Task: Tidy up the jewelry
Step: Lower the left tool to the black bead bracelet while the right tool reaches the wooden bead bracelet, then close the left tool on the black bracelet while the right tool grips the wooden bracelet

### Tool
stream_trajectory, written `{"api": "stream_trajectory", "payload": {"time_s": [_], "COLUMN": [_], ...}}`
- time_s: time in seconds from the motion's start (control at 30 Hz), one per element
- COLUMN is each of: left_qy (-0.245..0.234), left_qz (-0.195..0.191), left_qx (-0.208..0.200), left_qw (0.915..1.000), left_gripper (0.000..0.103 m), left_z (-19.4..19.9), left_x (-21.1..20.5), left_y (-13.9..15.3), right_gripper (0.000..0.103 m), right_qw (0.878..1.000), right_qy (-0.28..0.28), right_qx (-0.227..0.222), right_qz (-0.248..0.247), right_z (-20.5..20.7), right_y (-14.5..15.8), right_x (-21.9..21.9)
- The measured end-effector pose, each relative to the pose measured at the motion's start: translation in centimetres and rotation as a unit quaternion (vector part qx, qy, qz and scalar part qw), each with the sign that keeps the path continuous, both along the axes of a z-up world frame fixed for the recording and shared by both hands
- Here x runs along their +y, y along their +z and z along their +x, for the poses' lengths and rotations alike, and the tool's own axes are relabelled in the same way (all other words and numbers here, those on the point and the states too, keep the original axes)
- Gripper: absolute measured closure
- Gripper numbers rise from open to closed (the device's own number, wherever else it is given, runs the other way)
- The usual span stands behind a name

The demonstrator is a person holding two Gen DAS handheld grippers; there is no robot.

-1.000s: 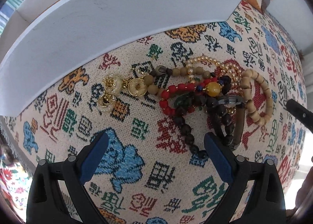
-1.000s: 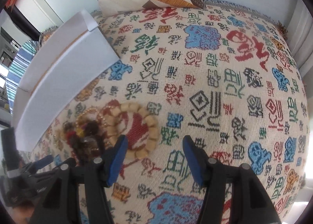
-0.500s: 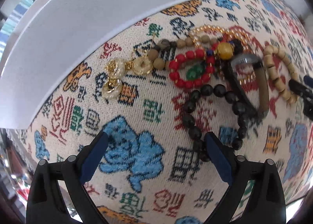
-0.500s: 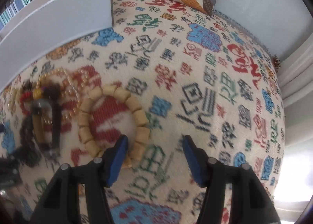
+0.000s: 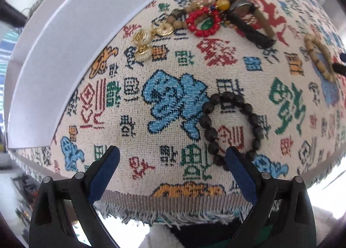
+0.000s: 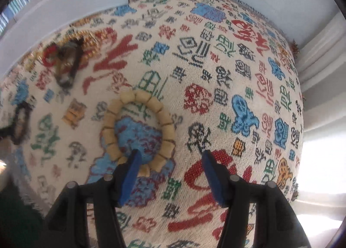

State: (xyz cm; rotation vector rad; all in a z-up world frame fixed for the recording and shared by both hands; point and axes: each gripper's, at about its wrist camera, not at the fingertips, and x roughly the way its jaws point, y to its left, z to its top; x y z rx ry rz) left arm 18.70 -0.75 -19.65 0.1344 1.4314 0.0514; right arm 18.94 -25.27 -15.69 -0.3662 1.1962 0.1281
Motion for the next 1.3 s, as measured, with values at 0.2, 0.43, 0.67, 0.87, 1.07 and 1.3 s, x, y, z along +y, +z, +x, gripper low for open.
{"api": "stream_trajectory", "payload": {"time_s": [0.2, 0.43, 0.67, 0.87, 1.07, 1.3], "left_qy": [0.022, 0.020, 0.073, 0.055, 0.040, 0.039], "left_qz": [-0.084, -0.113, -0.161, -0.144, -0.085, -0.068], "left_qx": [0.035, 0.051, 0.096, 0.084, 0.059, 0.031], "left_qw": [0.9956, 0.9921, 0.9795, 0.9844, 0.9939, 0.9965], "left_gripper": [0.005, 0.008, 0.011, 0.018, 0.028, 0.092], "left_z": [1.2, 3.9, 4.9, 5.0, 5.4, 5.6], "left_x": [2.4, 3.2, 6.9, 5.0, 0.3, -2.8], "left_y": [0.5, -0.8, -2.6, -2.8, -3.2, -2.1], "right_gripper": [0.044, 0.044, 0.044, 0.046, 0.059, 0.082], "right_qw": [0.992, 0.978, 0.973, 0.981, 0.985, 0.992], "right_qy": [-0.037, -0.102, -0.111, -0.100, -0.100, -0.079], "right_qx": [0.020, 0.050, 0.090, 0.085, 0.074, 0.059], "right_qz": [0.121, 0.178, 0.182, 0.144, 0.116, 0.081], "right_z": [0.4, 2.3, 2.7, 2.7, 2.7, 1.7], "right_y": [2.7, 2.1, 0.1, -0.8, -1.6, -2.8], "right_x": [-1.9, -4.3, -3.8, -2.1, -1.4, 0.2]}}
